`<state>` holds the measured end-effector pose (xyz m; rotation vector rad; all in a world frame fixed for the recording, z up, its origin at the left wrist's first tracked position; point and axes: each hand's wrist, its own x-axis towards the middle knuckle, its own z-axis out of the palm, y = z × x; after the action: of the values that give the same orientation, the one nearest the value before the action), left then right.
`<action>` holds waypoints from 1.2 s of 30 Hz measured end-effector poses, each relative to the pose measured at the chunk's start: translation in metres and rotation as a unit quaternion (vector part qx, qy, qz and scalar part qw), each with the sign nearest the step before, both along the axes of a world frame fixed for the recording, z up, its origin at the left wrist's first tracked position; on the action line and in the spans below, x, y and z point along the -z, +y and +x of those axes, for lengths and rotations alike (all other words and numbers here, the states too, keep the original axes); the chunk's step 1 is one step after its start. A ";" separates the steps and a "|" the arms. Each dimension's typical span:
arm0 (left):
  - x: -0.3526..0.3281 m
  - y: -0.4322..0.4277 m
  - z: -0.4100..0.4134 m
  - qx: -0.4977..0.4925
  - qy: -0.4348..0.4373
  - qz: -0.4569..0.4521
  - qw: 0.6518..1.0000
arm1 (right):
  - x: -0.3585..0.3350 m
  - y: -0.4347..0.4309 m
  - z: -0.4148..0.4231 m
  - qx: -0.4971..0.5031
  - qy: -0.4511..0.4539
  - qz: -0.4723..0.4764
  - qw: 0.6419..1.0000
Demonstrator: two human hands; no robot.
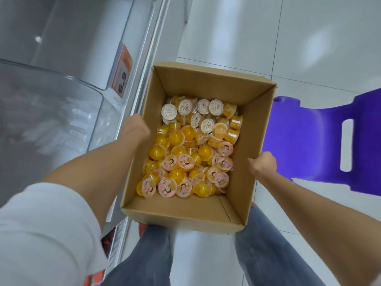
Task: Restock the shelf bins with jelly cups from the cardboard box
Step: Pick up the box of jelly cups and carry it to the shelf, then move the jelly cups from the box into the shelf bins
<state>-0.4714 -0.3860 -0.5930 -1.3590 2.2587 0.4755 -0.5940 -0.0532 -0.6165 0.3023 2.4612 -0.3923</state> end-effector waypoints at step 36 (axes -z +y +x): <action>-0.095 0.121 0.037 -0.192 0.068 0.139 0.969 | -0.127 -0.083 -0.023 -0.462 -0.041 -0.035 0.885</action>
<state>-0.4343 -0.2652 -0.4979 -1.6553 1.9317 1.0035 -0.6169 -0.1358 -0.4899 -0.8520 2.1904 -0.0406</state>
